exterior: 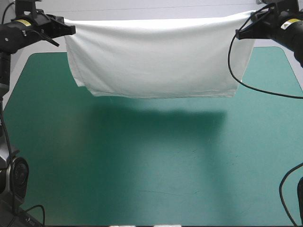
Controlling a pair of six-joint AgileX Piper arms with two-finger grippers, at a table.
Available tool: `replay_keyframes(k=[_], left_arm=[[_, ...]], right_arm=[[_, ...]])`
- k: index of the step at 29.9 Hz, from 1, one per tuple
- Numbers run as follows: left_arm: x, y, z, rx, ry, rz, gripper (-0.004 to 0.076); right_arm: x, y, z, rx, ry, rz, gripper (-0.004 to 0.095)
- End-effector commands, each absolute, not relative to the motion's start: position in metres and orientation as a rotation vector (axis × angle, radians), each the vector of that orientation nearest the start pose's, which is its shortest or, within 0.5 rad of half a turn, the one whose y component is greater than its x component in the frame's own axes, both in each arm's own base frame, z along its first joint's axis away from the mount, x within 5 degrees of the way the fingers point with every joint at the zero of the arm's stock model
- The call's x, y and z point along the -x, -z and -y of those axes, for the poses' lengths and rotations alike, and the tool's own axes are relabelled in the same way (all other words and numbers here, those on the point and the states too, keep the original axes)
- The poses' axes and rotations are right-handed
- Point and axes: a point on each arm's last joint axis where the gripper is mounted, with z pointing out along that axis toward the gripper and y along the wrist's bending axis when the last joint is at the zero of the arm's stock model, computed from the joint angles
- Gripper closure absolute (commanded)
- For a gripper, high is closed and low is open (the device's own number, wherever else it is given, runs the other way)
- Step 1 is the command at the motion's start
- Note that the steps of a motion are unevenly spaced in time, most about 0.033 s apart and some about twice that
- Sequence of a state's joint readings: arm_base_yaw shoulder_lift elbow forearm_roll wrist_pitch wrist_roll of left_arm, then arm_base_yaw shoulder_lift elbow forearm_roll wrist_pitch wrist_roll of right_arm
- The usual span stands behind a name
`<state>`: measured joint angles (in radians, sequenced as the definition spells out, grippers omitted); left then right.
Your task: Fold the cloth
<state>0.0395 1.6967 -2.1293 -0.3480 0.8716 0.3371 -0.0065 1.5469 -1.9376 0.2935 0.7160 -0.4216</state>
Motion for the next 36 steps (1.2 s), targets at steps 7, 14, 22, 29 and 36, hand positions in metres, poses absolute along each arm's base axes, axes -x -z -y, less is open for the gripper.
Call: replay_keyframes(k=[7,14,22,29,36], left_arm=[[-0.324,-0.589,0.007,-0.195,0.113,-1.523,0.0705],[-0.377,-0.550,0.005,-0.176,0.144,-1.608,0.0705],[-0.402,-0.542,0.003,-0.213,0.083,-1.508,0.0705],[-0.406,-0.521,0.007,-0.252,0.124,-1.649,0.0705],[-0.417,-0.424,0.007,-0.244,0.185,-1.991,0.0705]], right_arm=[[-0.306,-0.579,-0.013,0.254,-0.035,-1.524,0.0925],[-0.363,-0.544,-0.013,0.236,-0.079,-1.618,0.0925],[-0.388,-0.548,-0.014,0.255,-0.085,-1.556,0.0926],[-0.392,-0.531,-0.016,0.309,-0.086,-1.666,0.0923],[-0.405,-0.453,-0.022,0.391,-0.180,-1.946,0.0906]])
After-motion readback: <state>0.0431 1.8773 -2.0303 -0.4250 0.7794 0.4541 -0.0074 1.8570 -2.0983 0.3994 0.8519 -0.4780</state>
